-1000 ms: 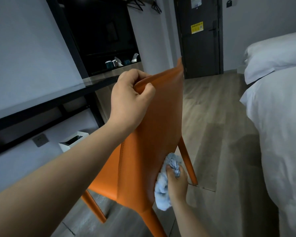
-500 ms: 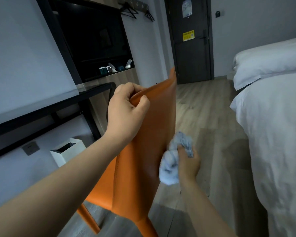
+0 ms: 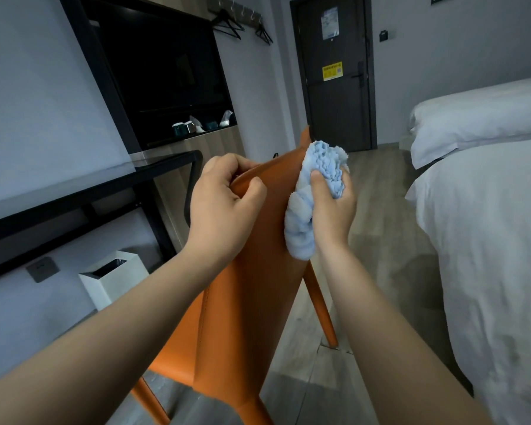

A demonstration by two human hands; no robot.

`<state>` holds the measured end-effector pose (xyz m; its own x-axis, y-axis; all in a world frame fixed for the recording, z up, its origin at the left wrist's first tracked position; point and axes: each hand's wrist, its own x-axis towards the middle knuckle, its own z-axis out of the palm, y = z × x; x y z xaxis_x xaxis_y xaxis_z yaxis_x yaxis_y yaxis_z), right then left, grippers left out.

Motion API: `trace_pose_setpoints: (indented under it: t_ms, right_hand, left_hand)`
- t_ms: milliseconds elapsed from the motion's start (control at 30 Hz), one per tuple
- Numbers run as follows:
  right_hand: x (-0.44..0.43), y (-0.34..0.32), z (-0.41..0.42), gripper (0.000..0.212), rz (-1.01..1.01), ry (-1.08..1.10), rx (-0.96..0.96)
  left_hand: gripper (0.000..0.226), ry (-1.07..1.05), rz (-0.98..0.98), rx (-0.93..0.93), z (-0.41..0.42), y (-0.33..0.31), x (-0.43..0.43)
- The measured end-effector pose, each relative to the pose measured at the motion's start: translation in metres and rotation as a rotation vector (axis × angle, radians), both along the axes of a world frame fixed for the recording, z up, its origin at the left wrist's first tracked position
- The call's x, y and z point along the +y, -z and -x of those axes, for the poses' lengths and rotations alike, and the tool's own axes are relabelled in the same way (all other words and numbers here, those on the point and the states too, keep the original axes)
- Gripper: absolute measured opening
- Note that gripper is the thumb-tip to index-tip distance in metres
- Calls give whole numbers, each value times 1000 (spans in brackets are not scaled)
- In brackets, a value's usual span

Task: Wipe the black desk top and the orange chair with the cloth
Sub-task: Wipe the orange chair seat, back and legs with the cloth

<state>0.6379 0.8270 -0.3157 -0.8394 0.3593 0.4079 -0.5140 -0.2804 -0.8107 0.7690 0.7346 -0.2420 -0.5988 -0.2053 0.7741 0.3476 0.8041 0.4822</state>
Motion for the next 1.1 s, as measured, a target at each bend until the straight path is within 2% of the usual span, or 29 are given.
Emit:
trace_pose_setpoints:
  t_ms: [100,367,533,567,667,733,800,900,1000,1100]
  right_hand:
    - [-3,20,7,18,-20,-20,-37]
    - [-29,120,13,15,-80,-156,-317]
    - [-47,179,5,48,-151,-253,-472]
    - [-49,188,4,44,-181,-272,-508]
    - [-50,204,-1,10,-202,-263,-595]
    - [-50,217,0,10,-255,-248,-638]
    - [-47,225,-1,8,-301,-351,-669]
    - [-41,236,-7,27,-362,-427,-731]
    - [-38,245,-19,33,-407,-385,-809]
    - [-28,238,-34,25,-394,-298,-806]
  left_hand:
    - [11,2,-3,1,0,0,1]
    - [12,5,10,-6,3,1,-2]
    - [12,-6,21,0,1,2,-1]
    - [12,-8,23,0,1,1,-1]
    - [13,-13,21,0,1,2,-1]
    - [13,-17,15,2,1,2,0]
    - [14,-21,14,1,2,2,0]
    - [14,-16,14,6,1,3,-1]
    - [13,4,16,5,1,3,-2]
    - [11,34,2,9,0,3,-2]
